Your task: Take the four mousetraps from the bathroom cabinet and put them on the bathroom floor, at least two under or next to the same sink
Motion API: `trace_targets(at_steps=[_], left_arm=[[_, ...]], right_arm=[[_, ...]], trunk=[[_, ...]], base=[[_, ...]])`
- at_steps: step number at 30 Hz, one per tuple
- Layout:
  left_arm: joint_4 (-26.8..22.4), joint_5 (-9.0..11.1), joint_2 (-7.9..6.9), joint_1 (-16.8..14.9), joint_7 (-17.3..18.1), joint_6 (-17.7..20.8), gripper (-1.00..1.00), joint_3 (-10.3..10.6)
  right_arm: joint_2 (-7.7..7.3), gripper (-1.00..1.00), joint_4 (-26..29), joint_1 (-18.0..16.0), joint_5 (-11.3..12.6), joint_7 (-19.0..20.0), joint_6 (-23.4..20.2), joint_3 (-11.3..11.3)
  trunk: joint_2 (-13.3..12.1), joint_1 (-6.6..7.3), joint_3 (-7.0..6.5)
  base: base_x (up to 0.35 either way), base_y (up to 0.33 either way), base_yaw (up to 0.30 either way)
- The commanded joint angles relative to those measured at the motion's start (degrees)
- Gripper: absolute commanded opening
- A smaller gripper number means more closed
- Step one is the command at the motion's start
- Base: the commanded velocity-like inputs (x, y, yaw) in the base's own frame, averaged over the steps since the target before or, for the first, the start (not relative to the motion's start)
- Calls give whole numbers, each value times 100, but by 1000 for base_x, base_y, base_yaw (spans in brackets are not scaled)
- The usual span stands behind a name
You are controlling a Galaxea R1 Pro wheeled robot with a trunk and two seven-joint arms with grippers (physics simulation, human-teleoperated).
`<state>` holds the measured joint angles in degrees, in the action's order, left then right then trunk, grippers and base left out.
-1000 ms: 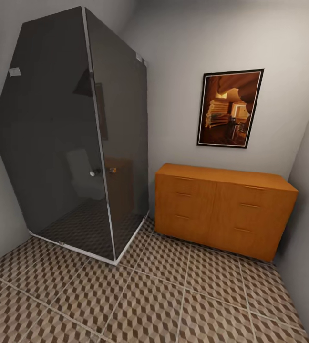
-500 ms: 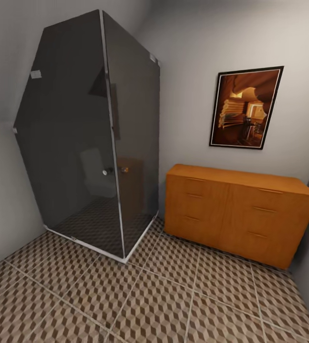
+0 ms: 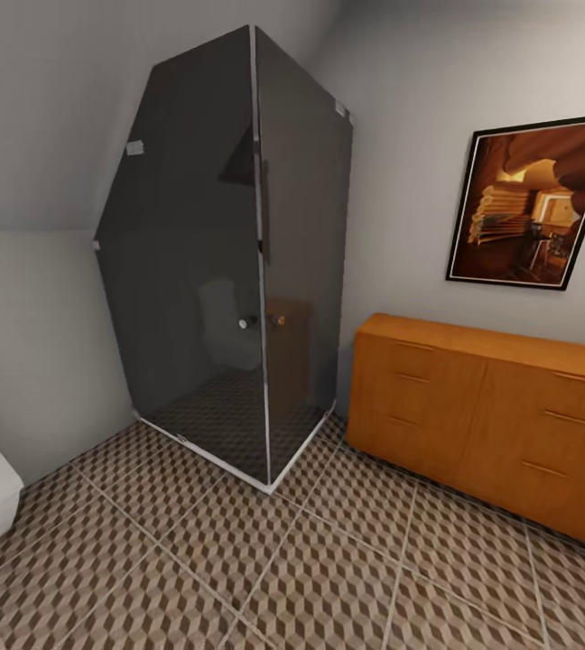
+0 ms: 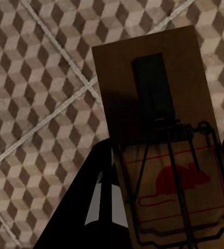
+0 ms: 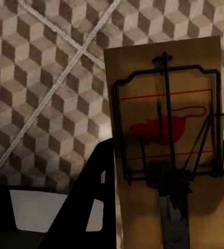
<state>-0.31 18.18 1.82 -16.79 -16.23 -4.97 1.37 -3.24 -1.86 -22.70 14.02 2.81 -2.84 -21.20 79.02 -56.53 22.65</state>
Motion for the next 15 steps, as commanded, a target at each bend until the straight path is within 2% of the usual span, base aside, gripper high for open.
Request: trace_targets(at_steps=[1,15], left_arm=[[4,24,3,-6,-30,-19,-100,16],[4,28,3,-3,-30,-29,-100,13]], right_arm=[[-1,-100,-7,-6,74,44,-6,-50],[-9,-100,-7,-6,74,44,-6,-50]], trunk=[[4,0,6],[4,0,6]], base=[[0,0,300],[0,0,300]])
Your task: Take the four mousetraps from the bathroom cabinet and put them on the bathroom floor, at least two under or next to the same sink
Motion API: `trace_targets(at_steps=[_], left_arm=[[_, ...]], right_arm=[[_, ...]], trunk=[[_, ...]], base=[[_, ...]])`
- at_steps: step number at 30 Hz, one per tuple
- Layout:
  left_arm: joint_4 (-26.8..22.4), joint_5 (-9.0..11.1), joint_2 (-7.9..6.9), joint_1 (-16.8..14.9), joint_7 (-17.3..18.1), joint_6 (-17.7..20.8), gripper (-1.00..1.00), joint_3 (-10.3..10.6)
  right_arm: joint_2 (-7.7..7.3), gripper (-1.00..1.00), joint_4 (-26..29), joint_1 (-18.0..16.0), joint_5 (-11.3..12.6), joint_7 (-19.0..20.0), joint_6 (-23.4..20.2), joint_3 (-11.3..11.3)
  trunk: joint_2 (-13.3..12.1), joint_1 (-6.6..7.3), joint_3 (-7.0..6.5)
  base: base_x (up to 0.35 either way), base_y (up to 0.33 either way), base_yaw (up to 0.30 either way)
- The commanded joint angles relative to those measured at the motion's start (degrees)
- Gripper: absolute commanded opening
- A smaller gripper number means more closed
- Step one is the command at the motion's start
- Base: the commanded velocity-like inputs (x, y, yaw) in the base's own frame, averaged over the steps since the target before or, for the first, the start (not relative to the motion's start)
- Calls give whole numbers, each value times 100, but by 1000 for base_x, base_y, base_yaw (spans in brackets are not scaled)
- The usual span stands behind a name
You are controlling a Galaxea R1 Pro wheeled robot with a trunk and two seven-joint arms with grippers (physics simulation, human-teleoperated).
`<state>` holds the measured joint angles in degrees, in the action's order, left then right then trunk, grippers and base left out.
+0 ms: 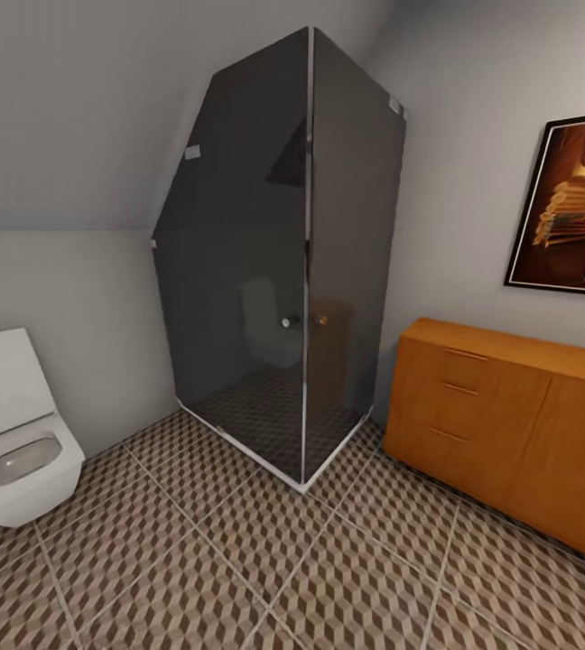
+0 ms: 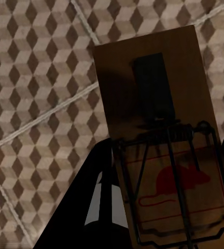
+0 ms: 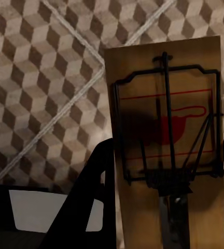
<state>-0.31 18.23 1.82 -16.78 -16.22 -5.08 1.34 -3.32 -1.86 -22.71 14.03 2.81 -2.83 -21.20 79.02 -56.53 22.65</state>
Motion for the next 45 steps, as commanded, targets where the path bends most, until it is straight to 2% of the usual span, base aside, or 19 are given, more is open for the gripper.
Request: trace_targets(at_steps=[1,45], left_arm=[[4,22,3,-6,-30,-20,-100,16],[3,14,3,-6,-30,-19,-100,23]], right_arm=[[-2,-100,-7,-6,72,44,-7,-51],[3,-100,-7,-6,65,45,-7,-51]], trunk=[[4,0,6],[4,0,6]], base=[[0,0,300],[0,0,300]])
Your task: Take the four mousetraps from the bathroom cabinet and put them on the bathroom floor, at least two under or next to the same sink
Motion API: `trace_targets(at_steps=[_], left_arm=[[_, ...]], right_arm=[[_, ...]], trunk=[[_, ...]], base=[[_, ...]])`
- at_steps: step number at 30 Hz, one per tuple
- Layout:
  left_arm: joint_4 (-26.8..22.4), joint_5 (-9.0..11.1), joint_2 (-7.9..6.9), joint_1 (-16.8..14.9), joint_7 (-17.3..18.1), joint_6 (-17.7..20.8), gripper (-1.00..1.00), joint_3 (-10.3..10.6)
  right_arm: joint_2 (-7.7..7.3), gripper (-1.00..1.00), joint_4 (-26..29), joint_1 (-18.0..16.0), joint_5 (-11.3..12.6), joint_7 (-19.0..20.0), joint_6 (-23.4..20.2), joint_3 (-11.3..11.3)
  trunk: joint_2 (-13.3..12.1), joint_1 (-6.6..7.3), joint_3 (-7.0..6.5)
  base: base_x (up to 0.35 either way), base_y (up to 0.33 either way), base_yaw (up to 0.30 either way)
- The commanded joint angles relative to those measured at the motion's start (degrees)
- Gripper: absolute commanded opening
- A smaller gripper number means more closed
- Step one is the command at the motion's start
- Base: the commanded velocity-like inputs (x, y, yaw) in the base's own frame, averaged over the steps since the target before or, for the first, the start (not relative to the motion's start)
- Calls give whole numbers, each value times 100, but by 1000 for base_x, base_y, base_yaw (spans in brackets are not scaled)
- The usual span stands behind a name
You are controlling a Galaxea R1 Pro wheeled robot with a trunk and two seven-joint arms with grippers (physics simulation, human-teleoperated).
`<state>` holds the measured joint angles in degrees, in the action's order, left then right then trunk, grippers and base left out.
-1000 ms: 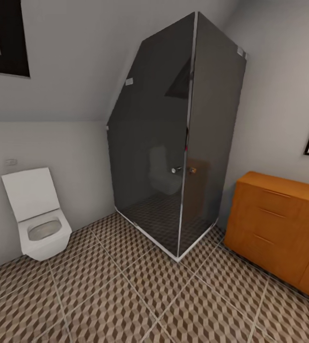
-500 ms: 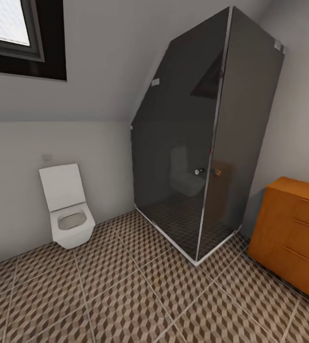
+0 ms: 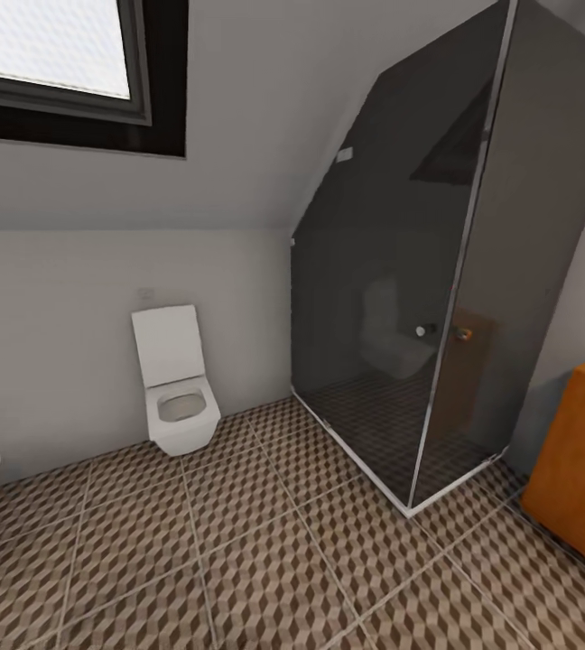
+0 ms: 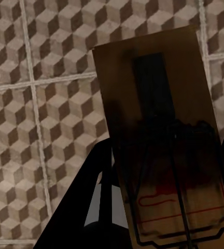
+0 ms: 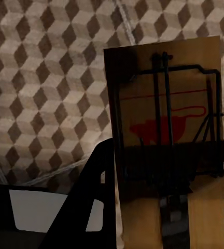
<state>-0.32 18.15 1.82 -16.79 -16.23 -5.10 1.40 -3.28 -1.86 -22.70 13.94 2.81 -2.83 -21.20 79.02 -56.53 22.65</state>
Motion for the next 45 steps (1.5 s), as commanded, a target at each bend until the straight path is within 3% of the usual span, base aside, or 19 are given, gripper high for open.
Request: trace_targets(at_steps=[1,13,36,45], left_arm=[[5,22,3,-5,-30,-17,-100,17],[6,27,-14,-3,-30,-7,-100,11],[6,31,-32,-4,-27,7,-100,9],[6,31,-32,-3,-21,9,-100,9]], right_arm=[[0,-100,-7,-6,74,44,-7,-50],[1,-100,-7,-6,75,46,-7,-50],[3,-100,-7,-6,74,51,-8,-50],[3,-100,-7,-6,74,52,-15,-50]], trunk=[[4,0,6],[4,0,6],[4,0,6],[4,0,6]], base=[[0,0,300],[59,0,300],[310,0,297],[322,0,73]])
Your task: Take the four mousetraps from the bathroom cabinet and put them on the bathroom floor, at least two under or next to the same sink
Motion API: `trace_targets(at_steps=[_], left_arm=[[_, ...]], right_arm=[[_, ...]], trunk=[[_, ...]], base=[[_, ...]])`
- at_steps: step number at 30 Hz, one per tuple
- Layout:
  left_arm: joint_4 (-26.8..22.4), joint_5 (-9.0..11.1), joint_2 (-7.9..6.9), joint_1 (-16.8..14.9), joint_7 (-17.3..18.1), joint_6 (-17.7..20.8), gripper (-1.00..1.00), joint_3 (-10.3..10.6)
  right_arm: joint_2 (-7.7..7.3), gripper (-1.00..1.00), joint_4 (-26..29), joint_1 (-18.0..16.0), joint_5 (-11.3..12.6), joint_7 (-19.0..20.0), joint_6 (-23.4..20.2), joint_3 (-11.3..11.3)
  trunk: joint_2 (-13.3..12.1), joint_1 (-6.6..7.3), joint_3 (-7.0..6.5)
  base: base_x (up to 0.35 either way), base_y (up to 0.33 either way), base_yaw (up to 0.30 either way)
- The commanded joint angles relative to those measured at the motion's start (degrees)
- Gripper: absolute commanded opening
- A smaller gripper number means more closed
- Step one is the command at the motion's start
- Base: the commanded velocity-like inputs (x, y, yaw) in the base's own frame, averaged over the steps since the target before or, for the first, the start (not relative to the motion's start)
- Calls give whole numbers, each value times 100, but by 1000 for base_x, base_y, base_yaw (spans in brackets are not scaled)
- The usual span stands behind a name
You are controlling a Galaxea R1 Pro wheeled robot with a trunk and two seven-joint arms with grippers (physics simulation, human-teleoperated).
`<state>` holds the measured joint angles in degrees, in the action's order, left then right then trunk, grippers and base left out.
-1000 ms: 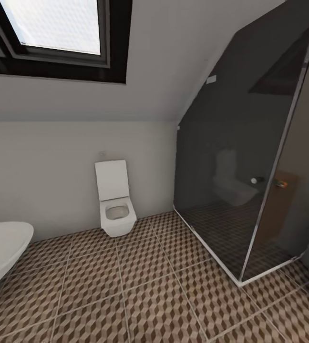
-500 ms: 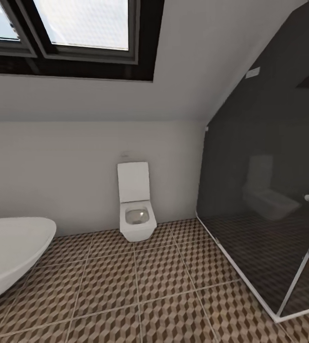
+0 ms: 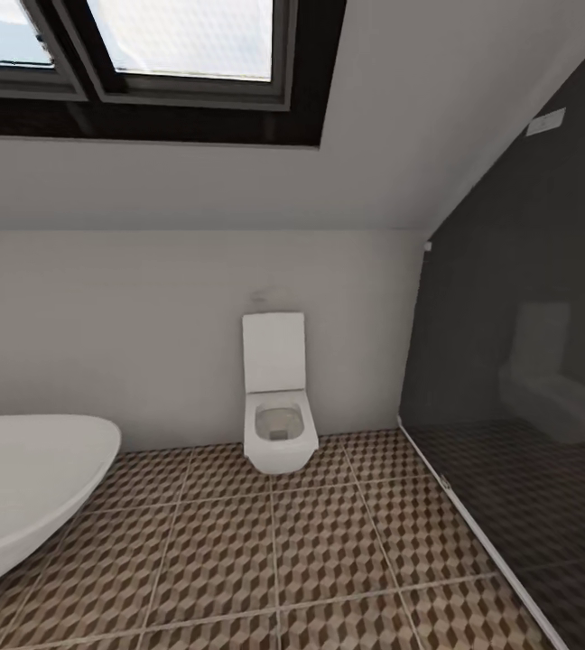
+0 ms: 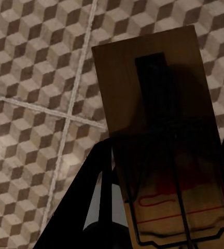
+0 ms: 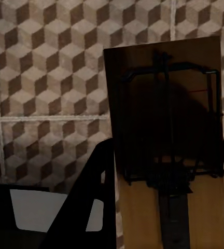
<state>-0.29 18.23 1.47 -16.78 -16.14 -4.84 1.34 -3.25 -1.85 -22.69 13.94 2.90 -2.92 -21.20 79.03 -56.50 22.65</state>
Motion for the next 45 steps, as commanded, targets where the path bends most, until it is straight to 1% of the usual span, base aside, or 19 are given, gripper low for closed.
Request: trace_targets(at_steps=[1,31,45], left_arm=[[3,22,2,-3,-30,-17,-100,16],[3,30,-15,-4,-38,-17,-100,16],[3,31,-15,-4,-38,-17,-100,16]], right_arm=[[-1,-100,-9,-7,74,44,-7,-51],[6,-100,-9,-7,74,78,-66,-59],[8,-100,-9,-7,74,71,-68,-59]], trunk=[[3,-3,6],[3,-3,6],[3,-3,6]], base=[[322,0,9],[322,-1,1],[313,-101,0]])
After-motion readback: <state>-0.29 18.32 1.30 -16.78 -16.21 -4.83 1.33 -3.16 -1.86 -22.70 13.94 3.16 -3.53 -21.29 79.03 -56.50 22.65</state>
